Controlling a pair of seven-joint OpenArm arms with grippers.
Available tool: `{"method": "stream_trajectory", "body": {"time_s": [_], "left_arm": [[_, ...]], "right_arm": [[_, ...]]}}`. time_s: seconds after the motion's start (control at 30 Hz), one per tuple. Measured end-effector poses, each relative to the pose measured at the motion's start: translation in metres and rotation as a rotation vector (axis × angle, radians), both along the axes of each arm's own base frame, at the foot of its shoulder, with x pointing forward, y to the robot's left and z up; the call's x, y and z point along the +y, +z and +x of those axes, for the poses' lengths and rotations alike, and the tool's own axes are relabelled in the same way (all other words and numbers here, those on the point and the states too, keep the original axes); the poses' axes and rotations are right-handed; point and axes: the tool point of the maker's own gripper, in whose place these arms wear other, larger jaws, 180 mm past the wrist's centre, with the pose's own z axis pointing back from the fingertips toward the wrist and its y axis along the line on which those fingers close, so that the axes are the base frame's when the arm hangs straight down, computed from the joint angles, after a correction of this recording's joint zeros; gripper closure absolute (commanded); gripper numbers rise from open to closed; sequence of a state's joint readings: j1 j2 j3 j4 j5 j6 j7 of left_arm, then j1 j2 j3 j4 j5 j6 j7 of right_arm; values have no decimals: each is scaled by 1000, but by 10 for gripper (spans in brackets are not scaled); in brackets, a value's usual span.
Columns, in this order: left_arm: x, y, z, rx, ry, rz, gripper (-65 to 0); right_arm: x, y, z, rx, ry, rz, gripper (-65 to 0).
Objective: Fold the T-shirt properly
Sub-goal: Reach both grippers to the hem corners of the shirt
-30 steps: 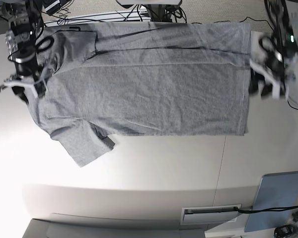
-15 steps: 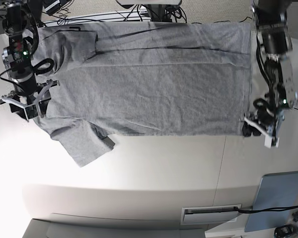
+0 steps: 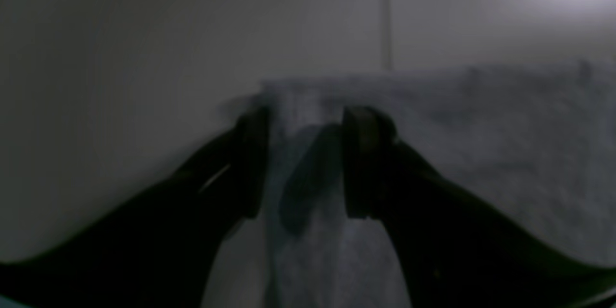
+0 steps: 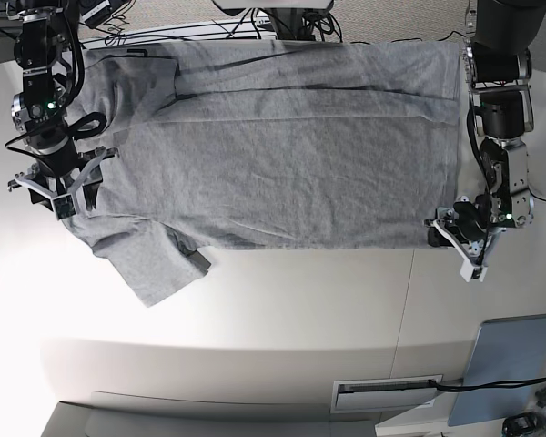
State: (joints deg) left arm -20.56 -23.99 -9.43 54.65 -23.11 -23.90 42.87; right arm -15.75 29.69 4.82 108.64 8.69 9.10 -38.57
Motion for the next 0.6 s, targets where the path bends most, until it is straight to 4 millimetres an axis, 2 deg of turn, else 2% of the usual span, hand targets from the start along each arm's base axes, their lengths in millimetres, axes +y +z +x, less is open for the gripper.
{"method": "stream_trajectory", "body": {"time_s": [0.07,0.1,0.2,0.37,0.47,0.6], "left_arm": [[-4,0,-1,5,-9,-20,-238],[-4,0,-1,6,-9,-21,-199],[-3,-1,-2,12,-10,-17,-6],[-7,-1,-4,12,-35,-21,0],[-9,-1,-5,15,-53,-26,0],[-10,-1,-6,18,-55,-26,0]], "right_arm": [[0,5,5,-18,0,0,-302],[0,8,8,-26,-1,-1,-302],[0,15,14,-53,4,-1,-302],[-9,18,35,-93,6,7,-302],[-18,20,58,-105,-11,39,-302],[-33,7,93,-34,-70,123,-302]]}}
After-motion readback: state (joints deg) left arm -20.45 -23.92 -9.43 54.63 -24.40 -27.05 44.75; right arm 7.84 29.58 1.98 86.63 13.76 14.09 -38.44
